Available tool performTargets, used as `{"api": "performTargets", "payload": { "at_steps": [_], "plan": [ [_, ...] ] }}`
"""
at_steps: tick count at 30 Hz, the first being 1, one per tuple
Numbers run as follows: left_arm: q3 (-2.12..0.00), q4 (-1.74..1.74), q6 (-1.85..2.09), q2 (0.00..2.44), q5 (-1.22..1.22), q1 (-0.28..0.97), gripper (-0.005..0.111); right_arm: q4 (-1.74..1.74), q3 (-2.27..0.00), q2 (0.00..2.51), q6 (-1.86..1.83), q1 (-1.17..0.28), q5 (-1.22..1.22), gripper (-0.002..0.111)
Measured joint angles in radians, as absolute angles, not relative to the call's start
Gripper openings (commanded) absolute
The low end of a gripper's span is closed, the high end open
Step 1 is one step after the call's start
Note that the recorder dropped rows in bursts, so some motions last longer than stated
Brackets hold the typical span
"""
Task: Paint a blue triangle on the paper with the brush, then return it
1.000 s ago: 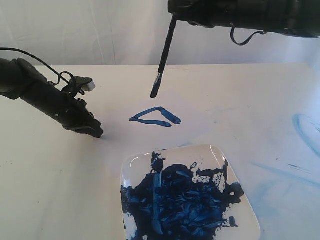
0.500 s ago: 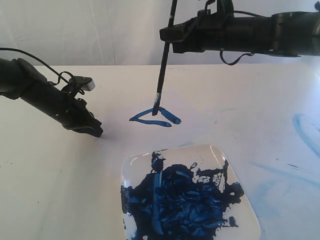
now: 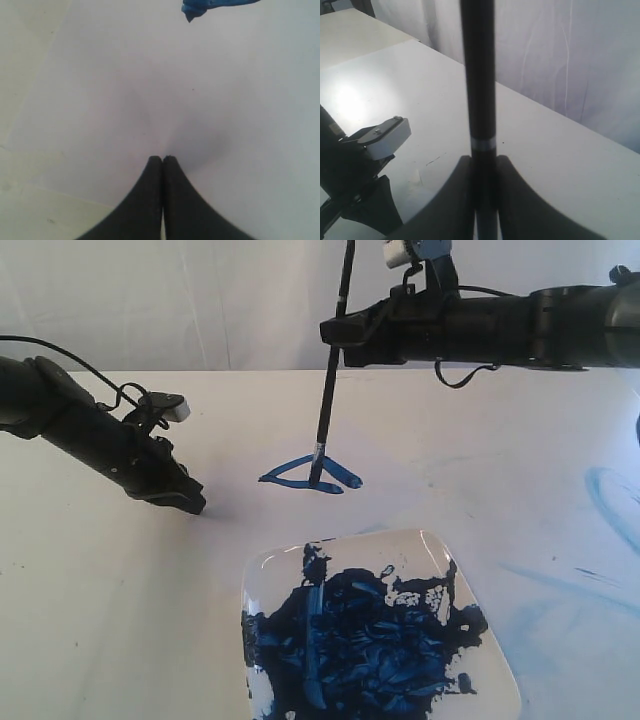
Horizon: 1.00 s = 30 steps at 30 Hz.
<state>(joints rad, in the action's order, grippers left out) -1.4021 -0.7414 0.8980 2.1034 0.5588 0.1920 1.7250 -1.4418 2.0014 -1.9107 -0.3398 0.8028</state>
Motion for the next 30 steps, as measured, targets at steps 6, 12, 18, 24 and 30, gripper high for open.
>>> {"api": "performTargets", "payload": {
  "at_steps": [6,12,18,24,30],
  "plan": [
    [-1.402,-0.741,0.898,2.103,0.559,0.192,0.000,1.725,-1.442,2.001,-1.909,-0.340,0.762,0.000],
    [-1.402,-0.741,0.898,2.103,0.559,0.192,0.000,1.725,-1.442,2.001,-1.895,-0.340,0.752,0.000],
    [-1.402,-0.741,0.898,2.103,0.559,0.192,0.000,1.725,-1.442,2.001,-1.850,-0.340,0.726,0.000],
    [-1.402,-0.741,0.898,2.103,0.559,0.192,0.000,1.714,-1.442,2.001,-1.814,-0.340,0.717,0.000],
    [-1.402,-0.741,0.898,2.103,0.559,0.192,0.000,1.663,-1.442,2.001,-1.762,-0.340,0.699,0.000]
  ]
}}
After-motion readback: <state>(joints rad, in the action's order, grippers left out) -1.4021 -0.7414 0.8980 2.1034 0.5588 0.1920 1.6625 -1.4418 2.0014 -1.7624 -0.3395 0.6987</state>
